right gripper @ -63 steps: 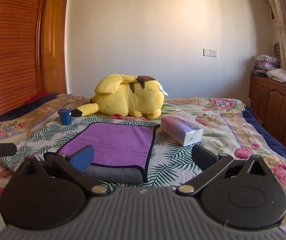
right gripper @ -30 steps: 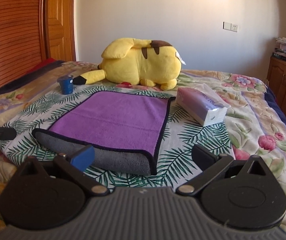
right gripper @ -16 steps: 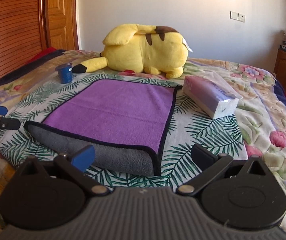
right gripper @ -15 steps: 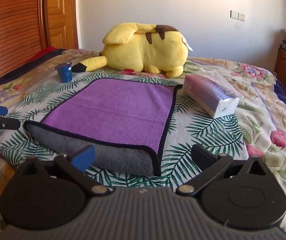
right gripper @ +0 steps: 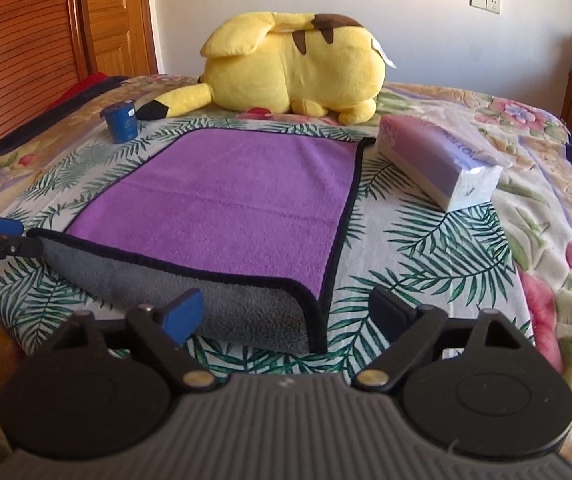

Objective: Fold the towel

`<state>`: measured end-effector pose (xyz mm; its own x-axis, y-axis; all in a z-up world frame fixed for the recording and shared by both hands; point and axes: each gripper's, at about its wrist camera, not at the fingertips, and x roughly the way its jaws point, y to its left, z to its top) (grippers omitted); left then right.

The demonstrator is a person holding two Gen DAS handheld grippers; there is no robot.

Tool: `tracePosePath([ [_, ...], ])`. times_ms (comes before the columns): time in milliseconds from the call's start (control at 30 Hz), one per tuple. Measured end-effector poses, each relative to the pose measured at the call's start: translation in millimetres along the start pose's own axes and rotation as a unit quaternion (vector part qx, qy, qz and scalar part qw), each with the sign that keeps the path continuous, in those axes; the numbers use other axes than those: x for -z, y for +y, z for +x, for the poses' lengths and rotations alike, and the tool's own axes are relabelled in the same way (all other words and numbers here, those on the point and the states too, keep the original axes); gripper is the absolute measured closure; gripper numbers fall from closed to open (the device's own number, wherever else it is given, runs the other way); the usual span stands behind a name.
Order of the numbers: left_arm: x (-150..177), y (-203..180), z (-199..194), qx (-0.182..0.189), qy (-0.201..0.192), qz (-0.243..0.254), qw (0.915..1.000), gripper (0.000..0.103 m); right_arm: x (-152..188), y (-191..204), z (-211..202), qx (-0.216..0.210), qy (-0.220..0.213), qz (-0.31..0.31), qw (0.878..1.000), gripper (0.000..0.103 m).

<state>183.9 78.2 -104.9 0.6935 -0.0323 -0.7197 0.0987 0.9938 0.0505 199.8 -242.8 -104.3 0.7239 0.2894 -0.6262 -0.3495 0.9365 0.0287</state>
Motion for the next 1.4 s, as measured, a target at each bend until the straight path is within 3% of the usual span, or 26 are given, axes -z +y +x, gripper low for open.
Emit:
tracePosePath([
  [367, 0, 0, 7, 0.02, -0.001, -0.005, 0.9998, 0.094, 0, -1, 13, -0.02, 0.022, 0.0, 1.0, 0.016],
  [567, 1, -3, 8, 0.021, -0.002, 0.0, 0.9998, 0.097, 1, -4, 20, -0.034, 0.045, 0.014, 0.998, 0.02],
  [767, 4, -4, 10, 0.015, 0.001, 0.003, 0.9999, 0.102, 3, -6, 21, -0.045, 0.055, 0.021, 0.997, 0.029],
  [967, 5, -3, 11, 0.013, 0.0, -0.003, 0.9999, 0.103, 3, -7, 22, -0.05, 0.061, 0.021, 0.997, 0.05],
  [1033, 5, -4, 9, 0.014, -0.003, -0.002, 0.9999, 0.103, 2, -7, 22, -0.047, 0.062, 0.019, 0.997, 0.065],
  [1133, 5, -5, 8, 0.013, -0.008, 0.003, 0.9999, 0.103, 2, -8, 23, -0.042, 0.063, 0.017, 0.997, 0.078],
  [1267, 5, -6, 7, 0.015, -0.01, 0.003, 0.9998, 0.103, 3, -8, 22, -0.043, 0.062, 0.011, 0.997, 0.087],
  [1300, 5, -6, 7, 0.015, -0.011, 0.004, 0.9998, 0.103, 3, -8, 23, -0.039, 0.062, 0.009, 0.997, 0.096],
  [1400, 5, -6, 6, 0.02, -0.013, 0.003, 0.9997, 0.103, 3, -9, 23, -0.039, 0.061, 0.008, 0.997, 0.098],
])
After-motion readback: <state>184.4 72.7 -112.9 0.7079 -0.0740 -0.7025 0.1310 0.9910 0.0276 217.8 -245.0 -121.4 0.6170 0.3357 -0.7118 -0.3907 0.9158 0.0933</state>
